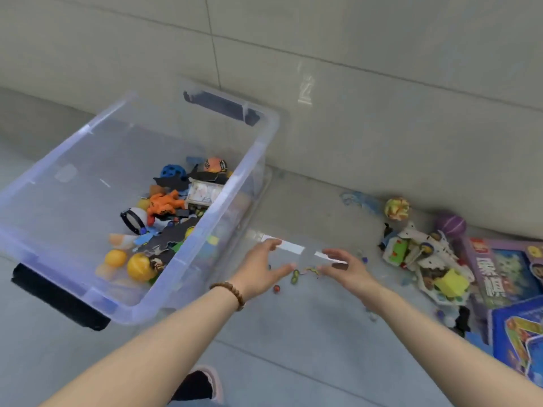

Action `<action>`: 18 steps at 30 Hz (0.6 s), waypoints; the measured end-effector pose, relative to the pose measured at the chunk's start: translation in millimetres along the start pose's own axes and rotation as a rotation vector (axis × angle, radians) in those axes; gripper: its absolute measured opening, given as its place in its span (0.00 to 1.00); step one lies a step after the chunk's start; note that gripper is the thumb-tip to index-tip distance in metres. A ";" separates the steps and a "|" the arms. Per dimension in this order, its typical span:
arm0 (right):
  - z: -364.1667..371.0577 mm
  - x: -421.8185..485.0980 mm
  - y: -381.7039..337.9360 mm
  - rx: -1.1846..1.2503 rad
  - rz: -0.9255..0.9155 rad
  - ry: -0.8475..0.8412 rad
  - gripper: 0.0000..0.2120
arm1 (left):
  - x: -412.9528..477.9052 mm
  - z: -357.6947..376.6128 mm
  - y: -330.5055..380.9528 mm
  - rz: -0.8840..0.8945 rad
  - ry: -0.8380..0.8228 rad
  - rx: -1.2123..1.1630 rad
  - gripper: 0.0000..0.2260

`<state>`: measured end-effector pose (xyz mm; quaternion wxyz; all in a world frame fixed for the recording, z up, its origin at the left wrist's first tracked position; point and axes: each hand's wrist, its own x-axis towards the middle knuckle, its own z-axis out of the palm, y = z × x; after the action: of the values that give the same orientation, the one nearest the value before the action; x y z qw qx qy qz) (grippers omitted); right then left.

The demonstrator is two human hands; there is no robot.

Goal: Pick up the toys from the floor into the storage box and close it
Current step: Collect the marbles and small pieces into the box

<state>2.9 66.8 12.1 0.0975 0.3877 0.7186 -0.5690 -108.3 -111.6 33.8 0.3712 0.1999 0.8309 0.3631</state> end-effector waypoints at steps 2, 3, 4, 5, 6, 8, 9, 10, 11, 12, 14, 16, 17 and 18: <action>13.9 6.3 17.7 0.082 -0.035 0.028 0.16 | 3.1 11.9 -42.2 0.061 0.056 0.145 0.35; 19.9 8.5 22.8 0.116 -0.052 0.030 0.15 | 4.6 15.6 -59.5 0.091 0.068 0.209 0.39; 25.2 10.7 27.3 0.141 -0.071 0.032 0.14 | 7.2 19.2 -75.6 0.113 0.078 0.264 0.42; 29.6 13.1 31.7 0.153 -0.089 0.040 0.14 | 9.9 23.2 -90.5 0.130 0.095 0.300 0.45; 32.9 14.7 35.6 0.160 -0.105 0.050 0.14 | 12.5 27.3 -102.4 0.147 0.120 0.316 0.46; 36.4 16.7 42.0 0.188 -0.117 0.074 0.14 | 16.7 35.8 -120.2 0.184 0.194 0.338 0.45; 36.4 17.4 44.3 0.211 -0.114 0.089 0.14 | 18.8 39.7 -124.3 0.206 0.230 0.349 0.45; 35.2 18.1 46.5 0.232 -0.107 0.107 0.13 | 21.6 44.2 -126.6 0.226 0.257 0.354 0.45; 32.6 18.6 49.0 0.253 -0.097 0.124 0.12 | 25.2 49.5 -126.6 0.245 0.277 0.355 0.44; 29.0 18.7 50.8 0.276 -0.082 0.135 0.11 | 29.2 54.7 -125.0 0.266 0.286 0.349 0.43; 20.5 17.6 53.5 0.322 -0.053 0.140 0.10 | 37.9 64.6 -118.9 0.325 0.285 0.337 0.40; 10.8 15.2 57.5 0.344 -0.051 0.144 0.10 | 48.5 73.0 -112.0 0.396 0.258 0.337 0.36; 6.1 14.0 59.8 0.351 -0.053 0.149 0.10 | 54.5 76.5 -108.5 0.437 0.239 0.338 0.34; 2.0 12.8 62.6 0.357 -0.051 0.156 0.10 | 60.7 80.3 -105.2 0.484 0.222 0.339 0.30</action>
<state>35.3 74.0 -42.5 -0.0436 0.4234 0.6213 -0.6578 -92.8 -107.6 -110.9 0.1424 0.4100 0.8433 0.3170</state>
